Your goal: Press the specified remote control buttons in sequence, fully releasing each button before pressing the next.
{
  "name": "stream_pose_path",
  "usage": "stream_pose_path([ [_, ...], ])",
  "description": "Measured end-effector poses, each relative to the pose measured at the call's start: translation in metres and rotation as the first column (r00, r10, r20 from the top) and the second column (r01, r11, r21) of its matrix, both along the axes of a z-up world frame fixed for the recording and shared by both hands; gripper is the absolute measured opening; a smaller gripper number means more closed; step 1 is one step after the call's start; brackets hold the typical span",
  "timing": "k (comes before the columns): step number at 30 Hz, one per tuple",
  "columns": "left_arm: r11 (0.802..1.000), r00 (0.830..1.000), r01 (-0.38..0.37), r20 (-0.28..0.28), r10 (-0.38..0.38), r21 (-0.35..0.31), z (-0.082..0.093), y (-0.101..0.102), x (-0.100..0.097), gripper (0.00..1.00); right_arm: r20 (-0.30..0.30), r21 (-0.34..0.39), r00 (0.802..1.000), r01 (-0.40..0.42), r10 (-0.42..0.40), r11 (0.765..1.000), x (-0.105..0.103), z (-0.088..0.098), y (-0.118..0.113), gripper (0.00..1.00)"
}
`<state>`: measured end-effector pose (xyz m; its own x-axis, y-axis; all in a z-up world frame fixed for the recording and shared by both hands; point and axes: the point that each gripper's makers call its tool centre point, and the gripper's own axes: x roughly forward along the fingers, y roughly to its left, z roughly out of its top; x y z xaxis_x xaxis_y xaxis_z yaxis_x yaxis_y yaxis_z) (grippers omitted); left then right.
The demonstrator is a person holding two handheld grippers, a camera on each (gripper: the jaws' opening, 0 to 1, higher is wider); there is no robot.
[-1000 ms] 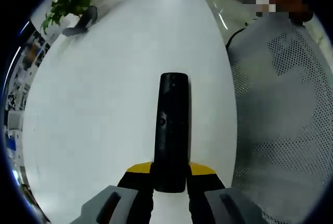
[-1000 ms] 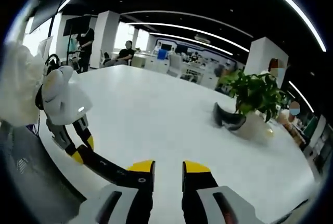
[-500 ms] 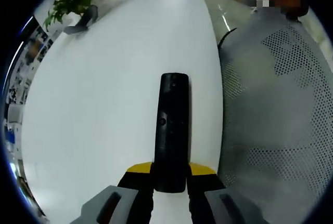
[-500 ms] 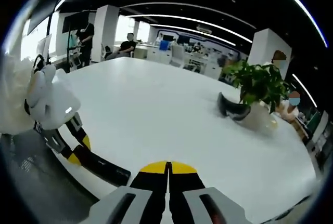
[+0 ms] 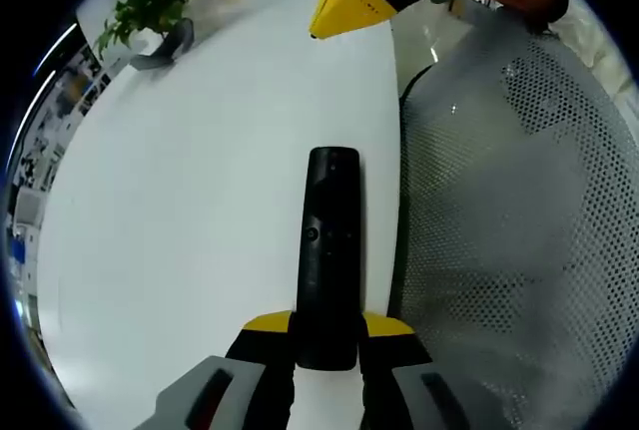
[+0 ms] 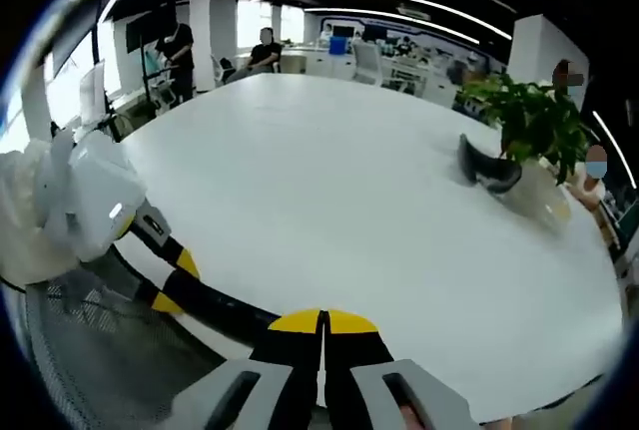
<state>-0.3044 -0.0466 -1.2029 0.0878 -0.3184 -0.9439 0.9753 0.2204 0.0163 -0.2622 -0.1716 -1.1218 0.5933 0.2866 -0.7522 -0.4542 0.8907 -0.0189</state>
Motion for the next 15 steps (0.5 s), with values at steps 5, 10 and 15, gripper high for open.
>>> stream_pose_path([
  [5, 1.000, 1.000, -0.016, -0.001, 0.016, -0.010, 0.000, 0.001, -0.004, 0.23, -0.066, 0.006, 0.998, -0.022, 0.023, 1.000, 0.002, -0.009, 0.011, 0.00],
  [10, 0.998, 1.000, -0.029, 0.003, 0.029, -0.056, 0.000, 0.002, -0.005, 0.23, -0.213, 0.037, 0.977, 0.001, 0.007, 0.999, -0.004, -0.029, 0.021, 0.00],
  [15, 0.993, 0.999, -0.028, 0.013, 0.030, -0.117, 0.001, 0.002, -0.006, 0.23, -0.261, 0.042, 0.965, -0.003, 0.014, 0.999, -0.005, -0.046, 0.024, 0.00],
])
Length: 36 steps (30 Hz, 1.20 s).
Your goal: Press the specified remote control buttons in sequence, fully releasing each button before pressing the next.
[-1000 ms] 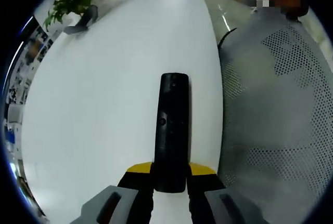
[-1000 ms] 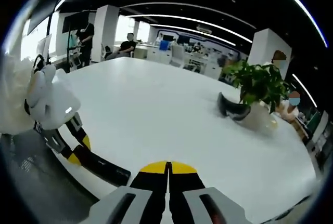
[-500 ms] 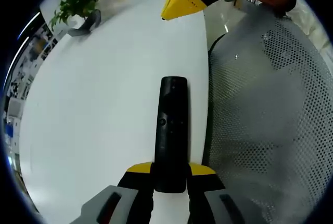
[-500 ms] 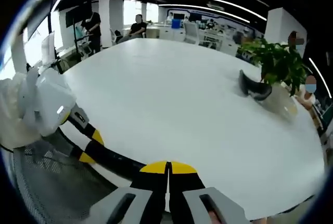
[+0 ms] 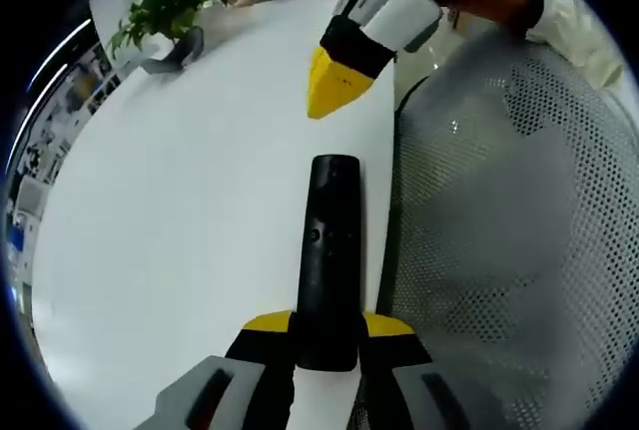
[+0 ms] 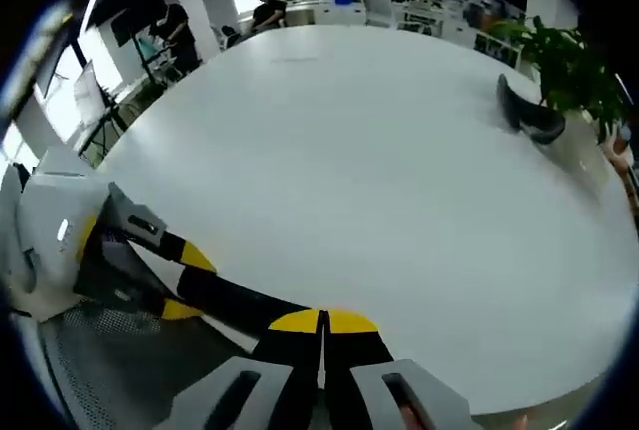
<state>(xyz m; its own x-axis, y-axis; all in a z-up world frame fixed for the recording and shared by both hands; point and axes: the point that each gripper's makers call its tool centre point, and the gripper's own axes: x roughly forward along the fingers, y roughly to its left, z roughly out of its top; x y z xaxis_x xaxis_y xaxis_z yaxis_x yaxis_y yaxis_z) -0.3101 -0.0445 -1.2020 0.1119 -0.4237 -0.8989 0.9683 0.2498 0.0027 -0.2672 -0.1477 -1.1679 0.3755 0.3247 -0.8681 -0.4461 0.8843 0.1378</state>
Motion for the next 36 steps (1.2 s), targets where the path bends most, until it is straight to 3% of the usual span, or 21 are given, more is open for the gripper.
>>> stream_pose_path([
  [5, 0.999, 1.000, -0.010, 0.009, 0.010, -0.045, 0.000, 0.000, 0.001, 0.24, -0.118, 0.022, 0.993, -0.007, 0.010, 1.000, -0.012, -0.014, 0.006, 0.00],
  [12, 0.995, 1.000, -0.015, 0.023, 0.017, -0.095, 0.001, 0.000, 0.001, 0.24, -0.159, 0.022, 0.987, -0.018, 0.022, 1.000, -0.016, -0.025, 0.007, 0.00],
  [27, 0.980, 0.999, -0.021, 0.040, 0.030, -0.198, 0.002, 0.000, 0.001, 0.24, -0.151, 0.053, 0.988, -0.008, 0.016, 0.999, -0.015, -0.022, 0.012, 0.00],
  [36, 0.957, 0.994, -0.067, 0.060, 0.088, -0.284, 0.003, -0.002, 0.002, 0.24, -0.095, 0.009, 0.991, -0.095, 0.095, 0.995, -0.016, -0.023, 0.013, 0.00],
])
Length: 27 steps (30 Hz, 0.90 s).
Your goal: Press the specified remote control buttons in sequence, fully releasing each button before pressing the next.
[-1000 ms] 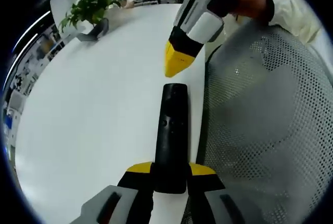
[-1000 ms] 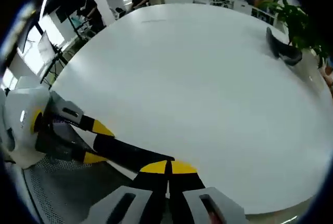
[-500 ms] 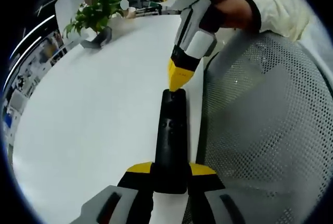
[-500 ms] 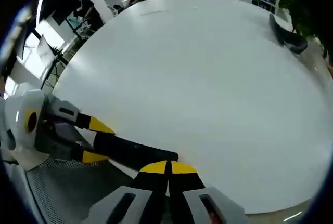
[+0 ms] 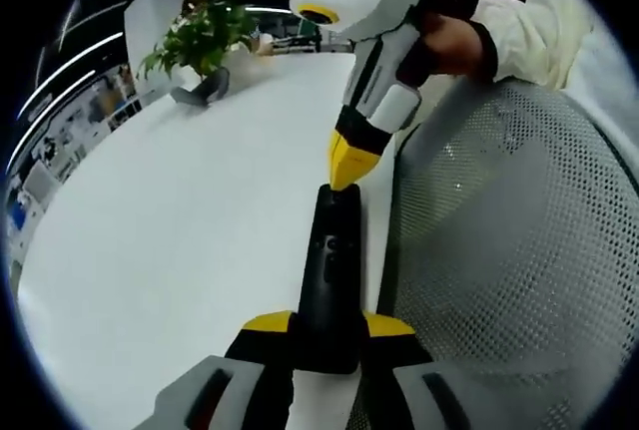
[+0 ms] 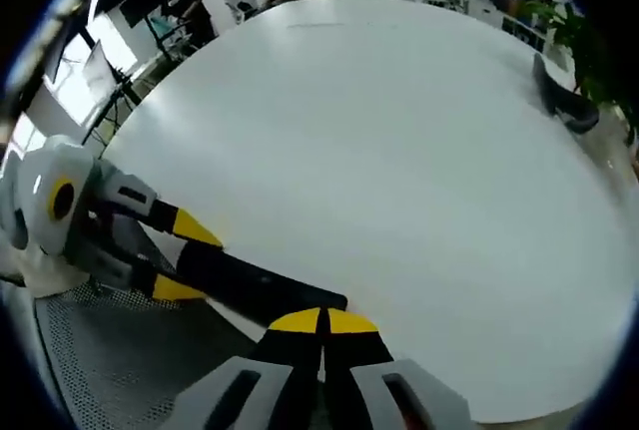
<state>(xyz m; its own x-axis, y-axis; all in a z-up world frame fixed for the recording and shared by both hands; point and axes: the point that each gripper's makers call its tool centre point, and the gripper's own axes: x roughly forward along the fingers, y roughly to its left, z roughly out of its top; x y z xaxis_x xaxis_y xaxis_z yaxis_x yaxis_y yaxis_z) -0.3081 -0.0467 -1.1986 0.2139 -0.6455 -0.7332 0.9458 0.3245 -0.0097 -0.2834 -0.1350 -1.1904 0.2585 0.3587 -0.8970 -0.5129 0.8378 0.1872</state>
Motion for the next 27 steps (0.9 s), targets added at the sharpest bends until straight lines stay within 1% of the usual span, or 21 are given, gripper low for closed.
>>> stream_pose_path([
  [3, 1.000, 1.000, 0.001, -0.001, -0.001, -0.003, 0.0006, -0.0009, 0.0009, 0.24, 0.016, -0.022, 0.999, -0.029, 0.029, 0.999, 0.0002, -0.0001, 0.0008, 0.00],
  [5, 1.000, 1.000, -0.004, 0.000, 0.004, -0.010, 0.0009, -0.0009, 0.0008, 0.24, 0.044, -0.066, 0.995, -0.082, 0.085, 0.994, 0.0009, -0.0004, 0.0005, 0.00],
  [7, 1.000, 1.000, -0.019, -0.003, 0.019, -0.025, 0.0015, -0.0013, 0.0015, 0.25, 0.062, -0.091, 0.994, -0.086, 0.091, 0.992, 0.0004, -0.0009, 0.0026, 0.00],
  [8, 0.999, 0.999, -0.043, -0.021, 0.042, -0.032, 0.0022, -0.0018, 0.0019, 0.25, 0.078, -0.115, 0.989, -0.117, 0.126, 0.986, 0.0018, -0.0006, 0.0014, 0.00],
  [10, 0.997, 0.996, -0.069, -0.054, 0.067, -0.029, 0.0034, -0.0025, 0.0031, 0.25, 0.074, -0.133, 0.989, -0.119, 0.130, 0.984, 0.0002, -0.0008, 0.0029, 0.00],
  [12, 0.997, 0.997, -0.060, -0.050, 0.058, -0.039, 0.0032, -0.0033, 0.0034, 0.25, 0.068, -0.131, 0.991, -0.109, 0.119, 0.985, 0.0015, -0.0004, 0.0014, 0.00],
  [13, 0.998, 0.998, -0.042, -0.038, 0.041, -0.040, 0.0031, -0.0035, 0.0028, 0.25, 0.059, -0.112, 0.993, -0.094, 0.101, 0.989, 0.0019, -0.0005, 0.0004, 0.00],
  [16, 1.000, 1.000, -0.020, -0.012, 0.019, -0.023, 0.0027, -0.0042, 0.0017, 0.25, 0.027, -0.019, 0.999, -0.030, 0.030, 0.999, 0.0018, 0.0000, 0.0008, 0.00],
  [17, 1.000, 1.000, -0.013, -0.006, 0.013, -0.019, 0.0026, -0.0039, 0.0015, 0.25, 0.032, 0.019, 0.999, -0.041, 0.041, 0.999, 0.0021, 0.0002, 0.0003, 0.00],
  [18, 1.000, 1.000, -0.010, -0.002, 0.010, -0.018, 0.0025, -0.0035, 0.0015, 0.25, 0.044, 0.035, 0.998, -0.056, 0.054, 0.998, 0.0022, 0.0009, -0.0002, 0.00],
  [20, 1.000, 1.000, -0.008, 0.000, 0.008, -0.017, 0.0023, -0.0034, 0.0019, 0.25, 0.030, 0.018, 0.999, -0.038, 0.037, 0.999, 0.0020, 0.0009, -0.0003, 0.00],
  [21, 1.000, 1.000, -0.010, -0.003, 0.010, -0.017, 0.0024, -0.0034, 0.0019, 0.25, 0.036, 0.004, 0.998, -0.047, 0.046, 0.999, 0.0011, 0.0008, 0.0009, 0.00],
  [22, 1.000, 1.000, -0.012, -0.006, 0.011, -0.018, 0.0026, -0.0033, 0.0018, 0.25, 0.060, -0.025, 0.995, -0.079, 0.081, 0.997, 0.0017, 0.0005, 0.0008, 0.00],
  [23, 1.000, 1.000, -0.012, -0.006, 0.011, -0.019, 0.0024, -0.0033, 0.0020, 0.25, 0.071, -0.033, 0.994, -0.085, 0.088, 0.996, 0.0017, 0.0003, 0.0013, 0.00],
  [27, 1.000, 1.000, -0.009, 0.000, 0.009, -0.024, 0.0021, -0.0035, 0.0019, 0.25, 0.079, -0.037, 0.993, -0.090, 0.092, 0.995, 0.0017, 0.0007, 0.0006, 0.00],
])
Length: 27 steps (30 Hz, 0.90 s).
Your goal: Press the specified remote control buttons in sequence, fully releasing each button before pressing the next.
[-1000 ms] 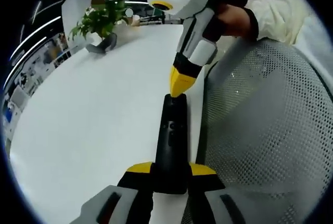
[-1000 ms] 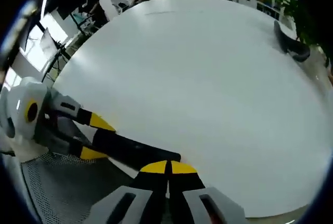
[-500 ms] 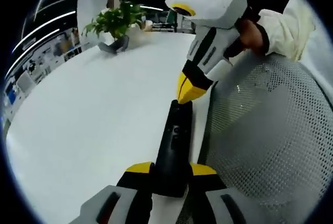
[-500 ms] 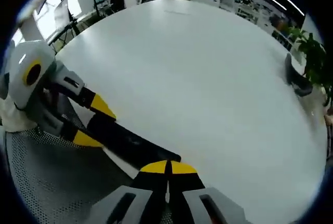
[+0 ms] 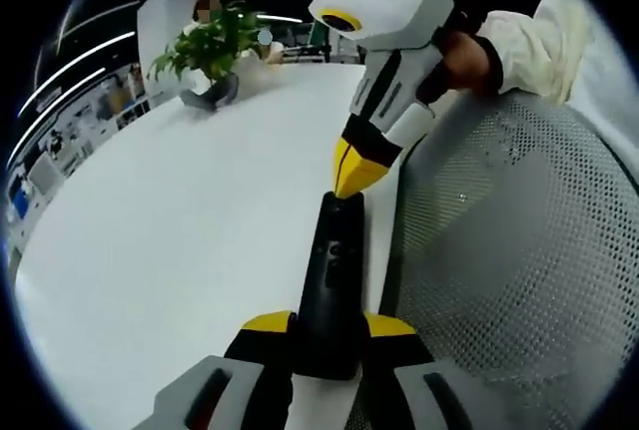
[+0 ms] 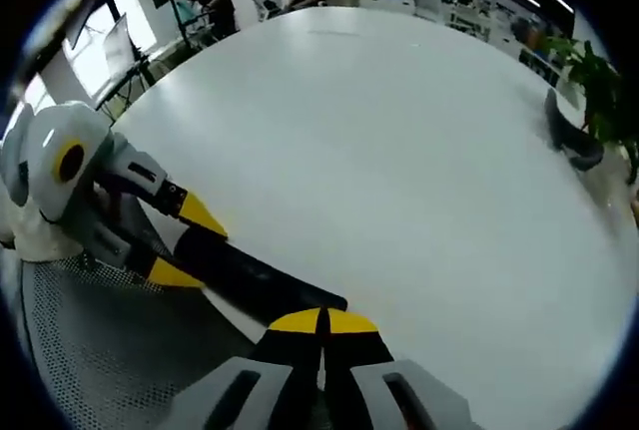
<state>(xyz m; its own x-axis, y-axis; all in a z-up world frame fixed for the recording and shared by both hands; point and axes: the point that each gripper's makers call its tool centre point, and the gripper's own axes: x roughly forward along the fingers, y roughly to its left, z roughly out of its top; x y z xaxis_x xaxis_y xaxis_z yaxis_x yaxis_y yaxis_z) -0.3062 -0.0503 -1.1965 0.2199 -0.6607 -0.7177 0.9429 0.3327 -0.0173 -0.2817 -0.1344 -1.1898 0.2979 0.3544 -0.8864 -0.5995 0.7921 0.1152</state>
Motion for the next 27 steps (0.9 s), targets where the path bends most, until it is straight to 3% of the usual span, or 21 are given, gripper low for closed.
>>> stream_pose_path([
  [8, 1.000, 1.000, 0.001, 0.005, -0.001, 0.009, 0.000, 0.000, -0.001, 0.25, -0.017, 0.020, 1.000, 0.023, -0.023, 1.000, 0.000, 0.001, -0.001, 0.00],
  [14, 1.000, 1.000, 0.002, 0.007, -0.002, 0.013, 0.000, -0.001, -0.001, 0.25, -0.110, 0.057, 0.991, 0.079, -0.072, 0.995, -0.005, 0.003, -0.001, 0.00],
  [20, 1.000, 1.000, 0.015, 0.010, -0.015, 0.013, 0.001, 0.000, -0.001, 0.25, -0.125, 0.094, 0.987, 0.115, -0.103, 0.989, -0.003, 0.005, -0.001, 0.00],
  [24, 1.000, 1.000, 0.018, 0.012, -0.018, 0.013, 0.001, -0.001, -0.001, 0.25, -0.120, 0.185, 0.987, 0.125, -0.104, 0.975, 0.000, 0.013, 0.009, 0.00],
  [27, 1.000, 1.000, 0.023, 0.012, -0.023, 0.008, 0.001, -0.002, -0.001, 0.24, -0.140, 0.182, 0.986, 0.119, -0.094, 0.976, -0.002, 0.008, 0.011, 0.00],
])
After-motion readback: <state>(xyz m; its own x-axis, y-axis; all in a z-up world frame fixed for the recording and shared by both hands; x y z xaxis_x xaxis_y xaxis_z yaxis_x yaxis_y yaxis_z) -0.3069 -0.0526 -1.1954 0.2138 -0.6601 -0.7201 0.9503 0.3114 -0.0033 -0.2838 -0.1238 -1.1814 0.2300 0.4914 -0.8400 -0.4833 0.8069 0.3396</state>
